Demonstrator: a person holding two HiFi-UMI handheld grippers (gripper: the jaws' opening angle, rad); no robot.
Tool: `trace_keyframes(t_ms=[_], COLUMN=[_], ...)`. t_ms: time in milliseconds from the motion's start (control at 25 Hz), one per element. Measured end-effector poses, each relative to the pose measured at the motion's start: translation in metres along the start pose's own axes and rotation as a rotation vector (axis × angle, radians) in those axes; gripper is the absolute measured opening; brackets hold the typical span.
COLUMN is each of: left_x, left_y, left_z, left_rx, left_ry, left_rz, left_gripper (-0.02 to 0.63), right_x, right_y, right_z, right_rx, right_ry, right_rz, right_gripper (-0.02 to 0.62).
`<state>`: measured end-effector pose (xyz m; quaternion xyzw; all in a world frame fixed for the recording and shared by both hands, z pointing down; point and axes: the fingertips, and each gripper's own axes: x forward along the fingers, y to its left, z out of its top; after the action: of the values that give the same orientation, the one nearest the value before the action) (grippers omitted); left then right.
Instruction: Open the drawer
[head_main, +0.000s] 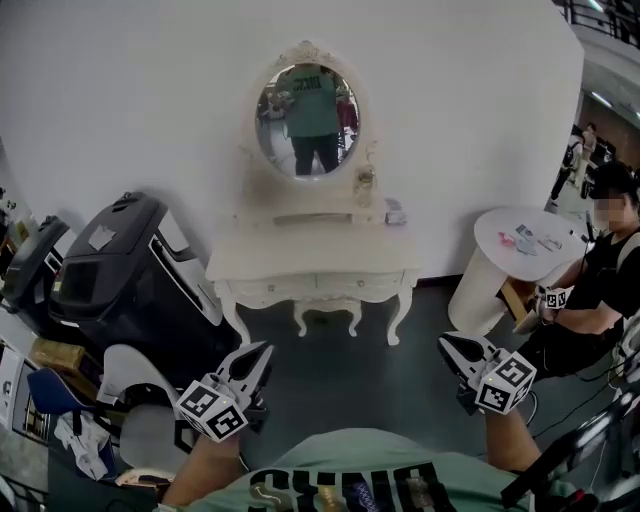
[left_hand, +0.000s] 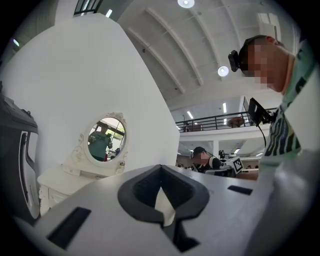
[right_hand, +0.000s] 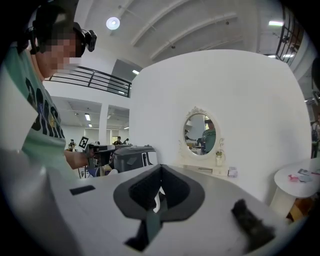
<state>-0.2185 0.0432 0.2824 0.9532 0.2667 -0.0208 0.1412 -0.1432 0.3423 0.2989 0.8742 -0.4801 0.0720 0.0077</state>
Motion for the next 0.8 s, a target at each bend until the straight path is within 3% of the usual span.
trace_keyframes(t_ms=[400,800], left_x=[0.128,0.169], left_y=[-0.023,0.017], left_z=[-0.011,-0.033], left_rx=[-0.005,-0.027], left_ry=[-0.048,-0.018], left_rz=[0.152,0.246], left_gripper=[0.008,0.008], right_x=[0.036,0.099], right_y=[-0.148,-0.197], right_z=[0.028,0.02], right_rx=[-0.027,-0.02], right_ry=[-0.008,0.026], right_rz=[0.19,0.287], right_gripper=[0.011,0.011])
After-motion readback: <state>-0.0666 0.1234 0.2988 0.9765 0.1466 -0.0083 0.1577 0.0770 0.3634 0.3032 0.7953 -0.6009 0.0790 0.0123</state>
